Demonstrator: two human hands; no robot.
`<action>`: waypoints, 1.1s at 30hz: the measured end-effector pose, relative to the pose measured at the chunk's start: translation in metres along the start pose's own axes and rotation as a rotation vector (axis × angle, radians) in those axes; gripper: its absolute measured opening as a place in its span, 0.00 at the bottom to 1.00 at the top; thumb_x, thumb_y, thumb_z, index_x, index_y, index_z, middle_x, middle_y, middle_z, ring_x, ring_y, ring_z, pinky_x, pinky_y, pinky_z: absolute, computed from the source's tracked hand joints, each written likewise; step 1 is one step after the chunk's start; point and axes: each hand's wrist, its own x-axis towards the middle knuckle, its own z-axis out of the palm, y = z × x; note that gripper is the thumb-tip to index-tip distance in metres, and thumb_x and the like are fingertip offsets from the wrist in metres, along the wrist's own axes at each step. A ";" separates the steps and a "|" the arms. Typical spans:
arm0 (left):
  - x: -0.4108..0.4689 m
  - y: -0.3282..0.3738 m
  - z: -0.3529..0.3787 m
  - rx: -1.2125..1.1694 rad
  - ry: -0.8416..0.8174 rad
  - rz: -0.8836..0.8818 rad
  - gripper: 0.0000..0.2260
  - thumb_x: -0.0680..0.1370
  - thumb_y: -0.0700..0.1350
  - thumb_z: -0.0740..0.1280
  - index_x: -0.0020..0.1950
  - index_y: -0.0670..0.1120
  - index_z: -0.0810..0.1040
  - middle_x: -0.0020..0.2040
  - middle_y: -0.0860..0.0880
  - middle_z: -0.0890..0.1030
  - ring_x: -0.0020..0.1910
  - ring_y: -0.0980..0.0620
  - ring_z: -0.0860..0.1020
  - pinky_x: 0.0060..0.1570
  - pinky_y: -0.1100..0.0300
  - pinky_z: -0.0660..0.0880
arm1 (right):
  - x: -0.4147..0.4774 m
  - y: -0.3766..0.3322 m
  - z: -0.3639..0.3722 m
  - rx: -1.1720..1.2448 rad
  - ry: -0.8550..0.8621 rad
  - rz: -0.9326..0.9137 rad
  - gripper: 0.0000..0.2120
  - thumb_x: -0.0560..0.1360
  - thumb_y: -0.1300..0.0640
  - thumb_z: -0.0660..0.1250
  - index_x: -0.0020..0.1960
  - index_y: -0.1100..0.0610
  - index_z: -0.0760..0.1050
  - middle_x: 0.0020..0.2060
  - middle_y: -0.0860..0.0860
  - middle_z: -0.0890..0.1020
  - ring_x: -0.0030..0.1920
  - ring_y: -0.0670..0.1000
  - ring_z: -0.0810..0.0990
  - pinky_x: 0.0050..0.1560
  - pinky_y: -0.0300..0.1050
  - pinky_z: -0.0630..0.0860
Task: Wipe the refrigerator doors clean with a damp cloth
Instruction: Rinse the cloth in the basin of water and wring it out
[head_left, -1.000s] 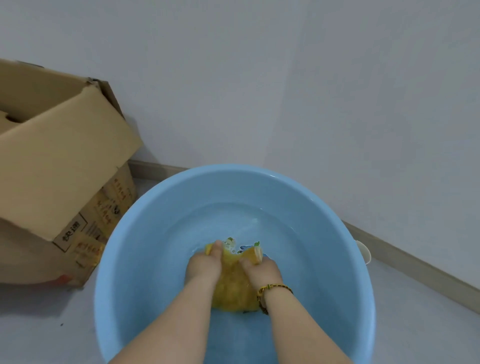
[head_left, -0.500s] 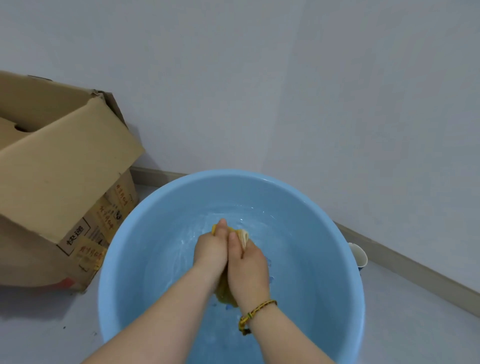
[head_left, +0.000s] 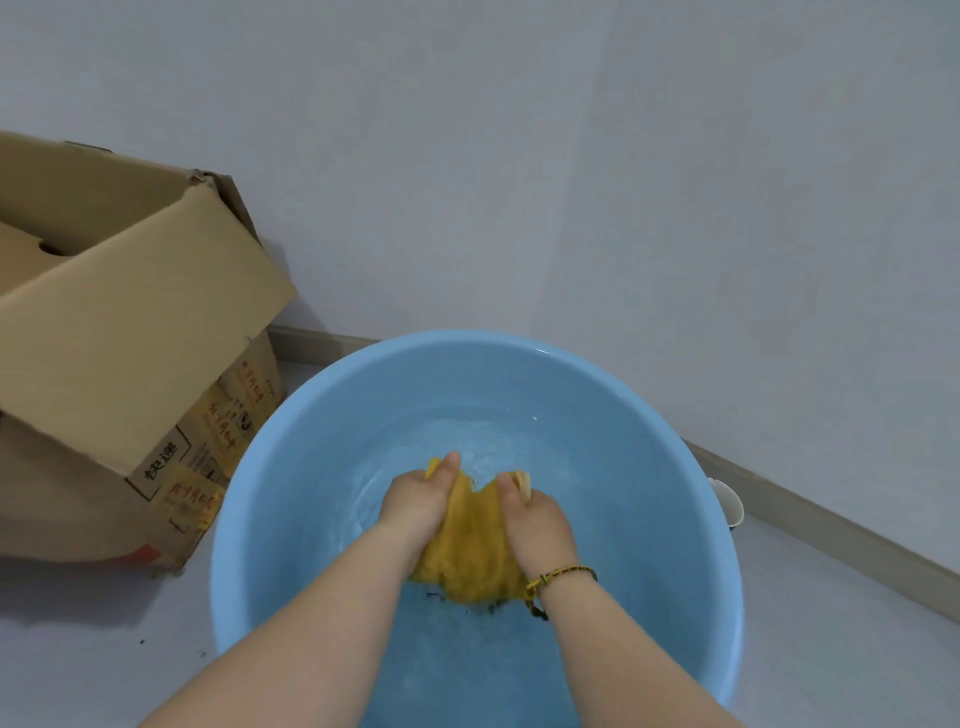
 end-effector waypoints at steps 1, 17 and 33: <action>0.003 -0.004 -0.004 0.042 0.006 -0.007 0.19 0.77 0.55 0.60 0.40 0.41 0.75 0.49 0.39 0.79 0.54 0.41 0.77 0.57 0.54 0.72 | 0.003 0.006 -0.001 0.027 -0.031 0.041 0.16 0.78 0.48 0.58 0.33 0.55 0.67 0.32 0.49 0.72 0.33 0.47 0.71 0.34 0.40 0.67; 0.006 -0.014 -0.008 0.153 0.132 -0.089 0.23 0.78 0.53 0.59 0.63 0.35 0.71 0.64 0.38 0.73 0.63 0.41 0.71 0.60 0.56 0.67 | 0.002 0.013 0.005 0.088 -0.070 0.116 0.06 0.75 0.56 0.64 0.45 0.60 0.72 0.39 0.52 0.75 0.43 0.53 0.76 0.49 0.46 0.74; -0.051 0.032 0.004 -0.506 -0.018 0.171 0.06 0.76 0.45 0.64 0.41 0.45 0.77 0.38 0.46 0.80 0.35 0.52 0.78 0.35 0.62 0.75 | -0.046 -0.009 0.010 -0.083 0.328 -0.539 0.35 0.67 0.52 0.68 0.70 0.49 0.56 0.66 0.48 0.64 0.66 0.48 0.61 0.66 0.38 0.57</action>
